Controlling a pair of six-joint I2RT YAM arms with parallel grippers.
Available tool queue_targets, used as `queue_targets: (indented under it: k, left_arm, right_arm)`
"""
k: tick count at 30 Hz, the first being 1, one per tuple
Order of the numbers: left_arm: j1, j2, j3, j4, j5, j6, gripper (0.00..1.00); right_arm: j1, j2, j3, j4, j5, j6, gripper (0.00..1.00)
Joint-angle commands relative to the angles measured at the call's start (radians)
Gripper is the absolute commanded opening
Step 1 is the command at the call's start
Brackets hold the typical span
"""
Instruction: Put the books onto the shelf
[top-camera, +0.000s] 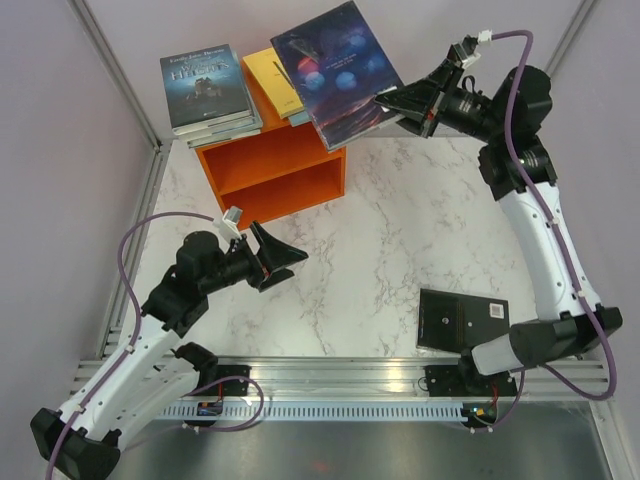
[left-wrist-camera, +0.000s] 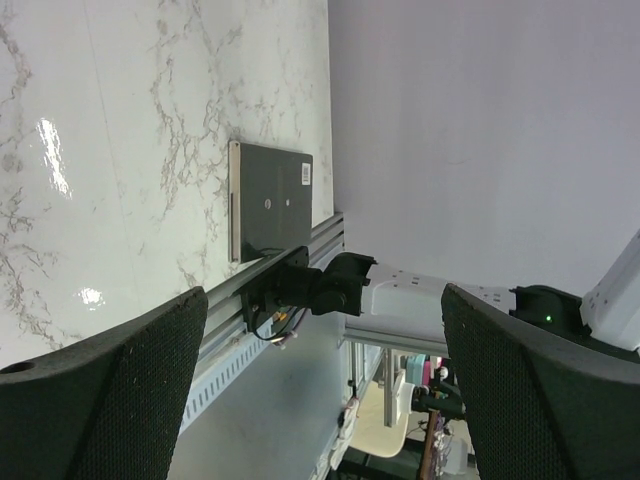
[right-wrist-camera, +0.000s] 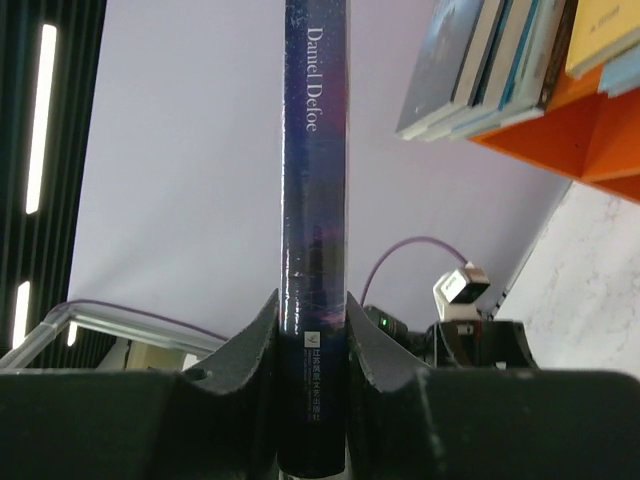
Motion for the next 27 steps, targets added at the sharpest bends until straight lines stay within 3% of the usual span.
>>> queue_targets:
  k: [1,12,25,27]
  left_arm:
    - [0.006,0.002,0.049,-0.013,-0.008,0.049,1.0]
    - [0.006,-0.027,0.108,-0.114,-0.043,0.071,0.99]
    - [0.008,-0.097,0.167,-0.26,-0.136,0.12,0.99]
    - [0.006,-0.098,0.173,-0.266,-0.14,0.126,0.99]
  right_arm:
    - [0.001,0.114,0.112,0.237,0.069,0.082,0.0]
    - [0.084,0.6,0.684,0.133,0.25,0.045,0.0]
    - [0.124,0.668,0.618,0.033,0.294,0.012,0.0]
    - [0.124,0.692,0.618,0.021,0.279,0.025,0.1]
